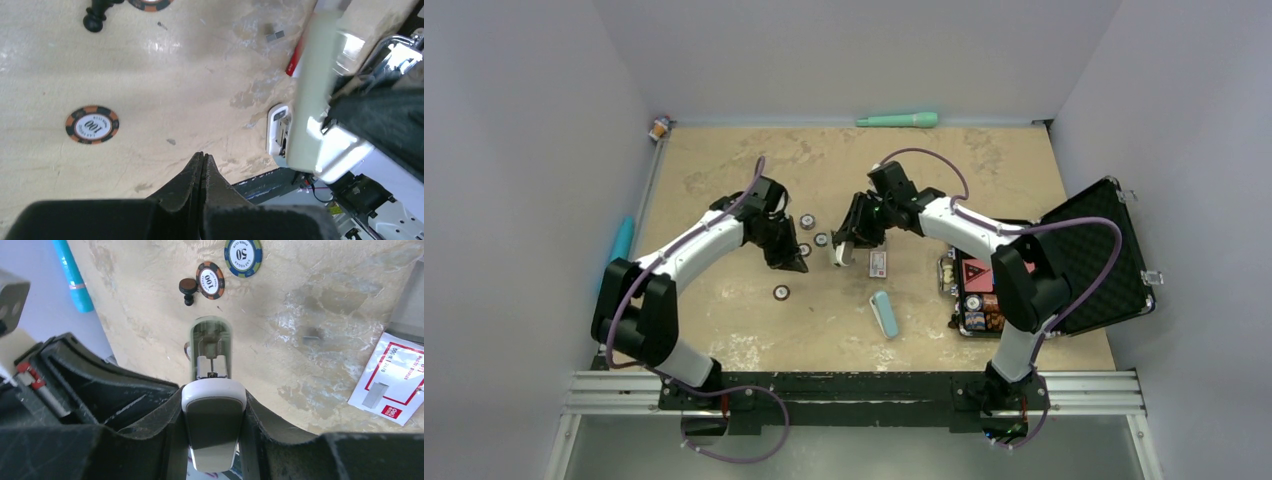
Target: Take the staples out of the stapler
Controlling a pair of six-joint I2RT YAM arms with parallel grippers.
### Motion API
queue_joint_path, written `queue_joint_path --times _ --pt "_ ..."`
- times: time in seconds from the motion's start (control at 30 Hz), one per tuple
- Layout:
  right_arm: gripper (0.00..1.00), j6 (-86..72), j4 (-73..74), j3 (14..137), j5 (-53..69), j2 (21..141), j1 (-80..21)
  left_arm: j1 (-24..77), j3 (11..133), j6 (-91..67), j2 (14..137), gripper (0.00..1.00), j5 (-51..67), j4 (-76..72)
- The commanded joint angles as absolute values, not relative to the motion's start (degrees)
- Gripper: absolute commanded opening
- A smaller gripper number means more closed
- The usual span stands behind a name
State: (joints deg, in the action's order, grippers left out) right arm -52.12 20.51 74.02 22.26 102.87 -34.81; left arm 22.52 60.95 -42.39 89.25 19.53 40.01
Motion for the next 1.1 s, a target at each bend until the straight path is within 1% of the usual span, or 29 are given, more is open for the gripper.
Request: queue_joint_path --times 0.0,0.17,0.37,0.4,0.43,0.47,0.5,0.53,0.57,0.6,0.67,0.9,1.07 --pt "0.00 -52.82 20.53 76.04 19.02 101.84 -34.28 22.32 62.78 -40.72 83.99 0.00 16.72 44.02" --pt "0.00 -53.16 19.73 75.84 19.86 101.97 -34.30 22.32 67.31 -40.16 83.56 0.00 15.70 46.39" --pt "0.00 -53.22 19.07 75.38 20.51 101.05 -34.36 22.32 68.89 -40.03 82.65 0.00 15.96 46.50" --pt "0.00 -53.18 18.87 75.14 20.75 100.97 -34.34 22.32 68.84 -39.63 82.17 0.08 16.11 46.39" --pt "0.00 -53.24 18.60 74.83 20.94 100.79 -34.29 22.32 68.84 -39.19 81.64 0.23 16.11 46.13" --pt "0.00 -53.30 18.25 74.54 21.31 100.62 -34.32 22.32 68.82 -38.67 80.78 0.44 15.86 46.03" --pt "0.00 -53.34 17.89 74.27 21.57 100.44 -34.29 22.28 68.82 -38.13 79.94 0.67 15.68 45.90" --pt "0.00 -53.41 17.66 74.05 21.80 100.26 -34.28 22.27 69.02 -37.57 79.23 0.82 15.53 45.83" --pt "0.00 -53.50 17.36 73.89 21.98 100.09 -34.32 22.24 69.37 -36.96 78.56 0.91 15.34 46.13" --pt "0.00 -53.60 16.71 73.73 22.35 99.84 -34.28 22.24 69.73 -36.20 78.12 0.96 15.45 46.40" --pt "0.00 -53.97 14.91 73.28 23.63 99.23 -34.30 22.24 70.55 -34.39 77.45 1.00 16.71 46.78" --pt "0.00 -55.72 9.93 73.09 27.93 97.14 -34.30 22.15 70.37 -30.78 69.75 1.00 23.84 42.68" --pt "0.00 -56.40 9.63 74.70 29.57 94.79 -34.28 22.15 67.61 -34.44 65.29 1.00 25.31 37.56"
